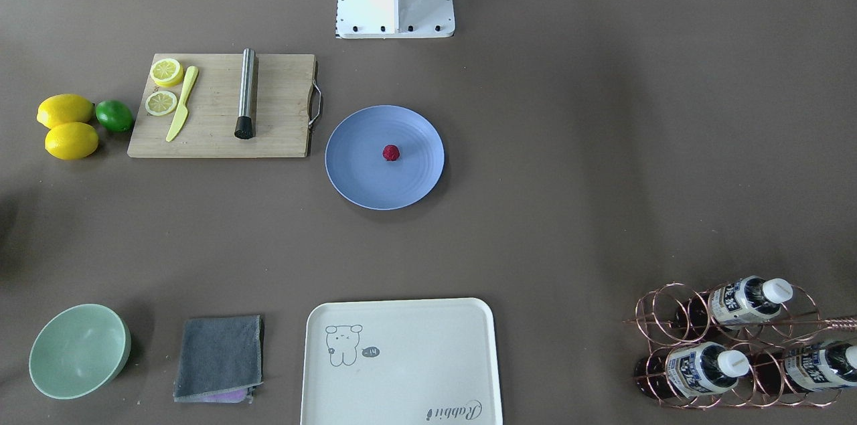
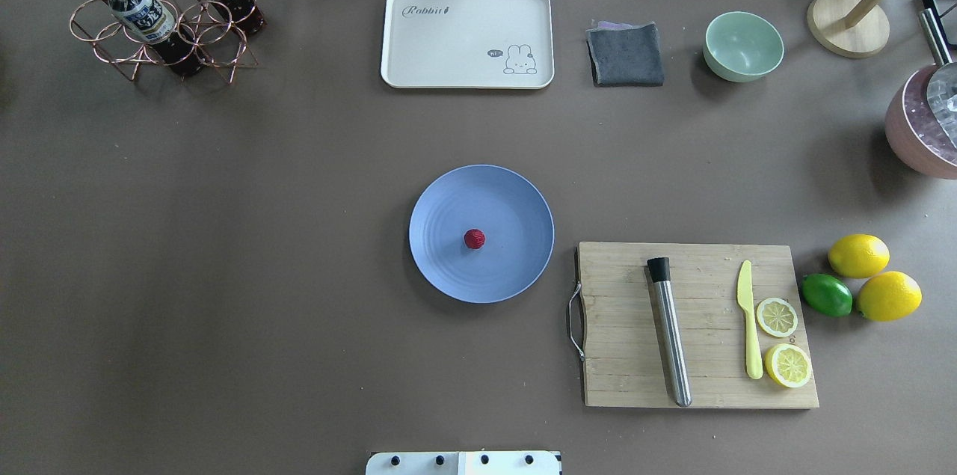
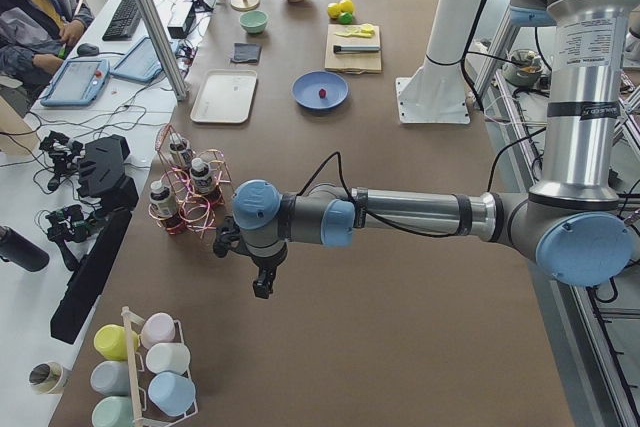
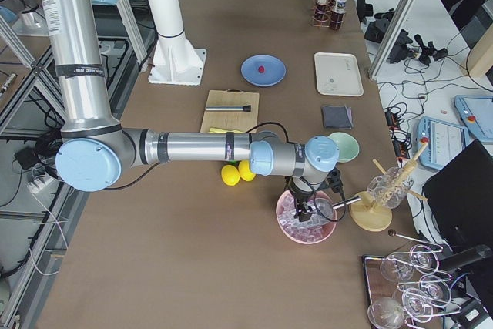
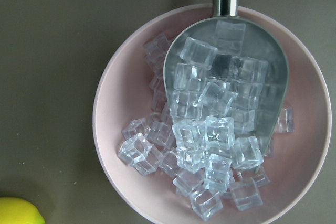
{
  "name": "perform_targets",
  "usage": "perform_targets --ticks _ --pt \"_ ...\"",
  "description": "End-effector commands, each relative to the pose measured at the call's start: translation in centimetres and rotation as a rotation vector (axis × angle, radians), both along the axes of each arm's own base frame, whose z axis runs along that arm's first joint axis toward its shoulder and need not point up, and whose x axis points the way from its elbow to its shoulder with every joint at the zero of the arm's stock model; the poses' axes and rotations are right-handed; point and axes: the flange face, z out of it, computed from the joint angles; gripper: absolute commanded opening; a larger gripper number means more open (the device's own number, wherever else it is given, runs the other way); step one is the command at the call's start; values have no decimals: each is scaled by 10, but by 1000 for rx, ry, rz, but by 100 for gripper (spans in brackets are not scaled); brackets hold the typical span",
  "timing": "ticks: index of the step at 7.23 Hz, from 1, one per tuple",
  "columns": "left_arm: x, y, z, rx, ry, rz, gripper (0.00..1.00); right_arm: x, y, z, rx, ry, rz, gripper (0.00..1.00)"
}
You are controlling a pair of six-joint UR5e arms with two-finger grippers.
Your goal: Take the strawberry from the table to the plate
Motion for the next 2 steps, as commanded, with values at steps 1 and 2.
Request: perform_targets --ticks 1,2 --pt "-1 0 0 -1 0 -3 98 0 -2 -2 1 0 2 100" --pt "-2 1 1 -2 0 -5 98 0 -2 -3 2 1 3 100"
